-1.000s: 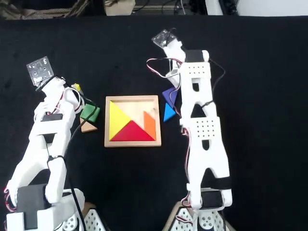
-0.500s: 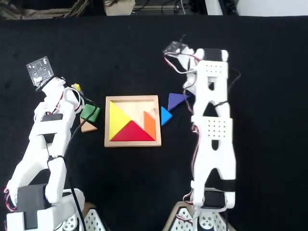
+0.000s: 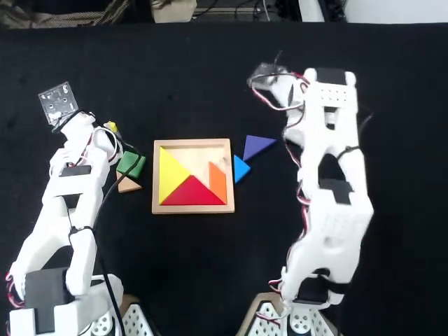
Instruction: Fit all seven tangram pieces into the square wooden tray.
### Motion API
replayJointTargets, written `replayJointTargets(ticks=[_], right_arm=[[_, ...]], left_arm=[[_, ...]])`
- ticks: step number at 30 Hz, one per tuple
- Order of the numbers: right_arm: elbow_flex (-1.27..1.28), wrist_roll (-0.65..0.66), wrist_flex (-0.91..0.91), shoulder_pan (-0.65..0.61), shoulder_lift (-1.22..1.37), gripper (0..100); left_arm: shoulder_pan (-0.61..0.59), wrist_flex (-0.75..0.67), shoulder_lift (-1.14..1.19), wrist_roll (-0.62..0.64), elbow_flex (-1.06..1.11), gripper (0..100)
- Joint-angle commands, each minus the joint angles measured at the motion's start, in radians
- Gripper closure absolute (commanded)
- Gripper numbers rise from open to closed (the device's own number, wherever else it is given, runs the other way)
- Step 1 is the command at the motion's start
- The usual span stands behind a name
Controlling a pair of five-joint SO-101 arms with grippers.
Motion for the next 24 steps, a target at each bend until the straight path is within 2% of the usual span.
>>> replayJointTargets(ticks=[1,6,13,20,24], right_arm=[[0.097,-0.043,-0.075,-0.058,-0.101,96.2],[0.186,0.12,-0.077,-0.169,-0.097,75.5],[0.165,0.299,-0.157,-0.212,-0.045,77.2],[0.16,0.569,-0.12,-0.215,0.016,77.2],[0.15,0.652,-0.13,-0.227,0.031,77.2]], left_arm=[[0.008,-0.018,-0.005,-0.006,-0.056,88],[0.008,-0.018,-0.005,-0.006,-0.054,88],[0.007,-0.018,-0.003,-0.006,-0.056,88],[-0.004,-0.021,-0.003,-0.006,-0.061,88],[-0.002,-0.023,-0.003,-0.006,-0.061,88]])
